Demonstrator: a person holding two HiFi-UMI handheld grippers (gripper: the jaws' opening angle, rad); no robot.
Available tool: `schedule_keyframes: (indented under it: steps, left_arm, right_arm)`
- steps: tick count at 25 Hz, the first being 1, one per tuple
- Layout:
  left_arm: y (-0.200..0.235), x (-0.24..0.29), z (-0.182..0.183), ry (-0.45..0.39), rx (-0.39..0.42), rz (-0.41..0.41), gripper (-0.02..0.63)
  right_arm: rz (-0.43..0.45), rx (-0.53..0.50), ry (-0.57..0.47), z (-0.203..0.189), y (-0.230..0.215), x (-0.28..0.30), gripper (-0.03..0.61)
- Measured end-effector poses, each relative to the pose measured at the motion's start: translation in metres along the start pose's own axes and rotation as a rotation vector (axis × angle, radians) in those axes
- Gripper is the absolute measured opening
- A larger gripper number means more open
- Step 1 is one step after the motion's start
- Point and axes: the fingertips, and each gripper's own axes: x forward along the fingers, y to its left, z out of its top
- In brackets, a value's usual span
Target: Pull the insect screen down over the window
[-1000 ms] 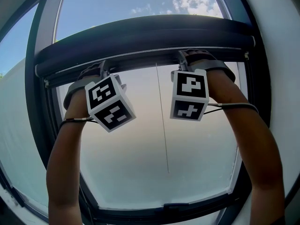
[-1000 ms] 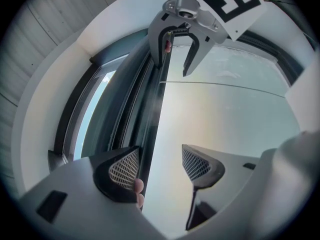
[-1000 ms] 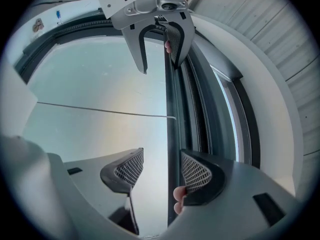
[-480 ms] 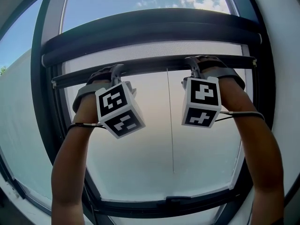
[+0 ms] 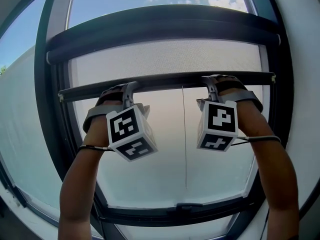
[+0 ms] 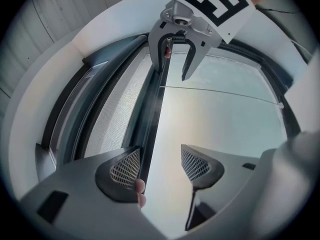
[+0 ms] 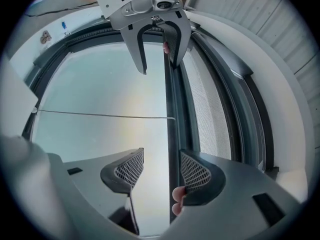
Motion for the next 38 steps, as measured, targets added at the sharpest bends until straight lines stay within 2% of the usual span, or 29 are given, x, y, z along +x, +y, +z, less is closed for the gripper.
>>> schedule_keyframes:
  steps: [5, 10, 13, 23, 30, 35, 38]
  left_arm:
    - [-0.023, -0.004, -0.002, 0.013, 0.017, -0.035, 0.261]
    - [-0.056, -0.011, -0.005, 0.021, 0.046, -0.097, 0.259]
    - [-0.077, -0.015, -0.009, 0.016, 0.068, -0.102, 0.258]
    - [-0.139, -0.036, -0.015, -0.034, -0.001, -0.218, 0.244]
    - [-0.145, -0.044, -0.021, -0.041, 0.003, -0.247, 0.244]
    - [-0.146, -0.042, -0.025, -0.028, 0.007, -0.256, 0.244]
    - [-0.146, -0.042, -0.027, -0.039, -0.031, -0.306, 0.244]
  right_arm:
    - [0.055, 0.037, -0.011, 0.0, 0.022, -0.006, 0.23]
    - [0.073, -0.029, 0.02, -0.003, 0.055, -0.012, 0.23]
    - [0.069, -0.019, 0.012, -0.003, 0.075, -0.015, 0.23]
    - [0.15, -0.005, 0.034, 0.001, 0.139, -0.033, 0.229]
    - [0.155, 0.035, 0.015, 0.013, 0.141, -0.039, 0.229]
    - [0.19, 0.017, 0.038, 0.012, 0.144, -0.037, 0.229]
    - [0.239, 0.02, 0.042, 0.015, 0.143, -0.037, 0.229]
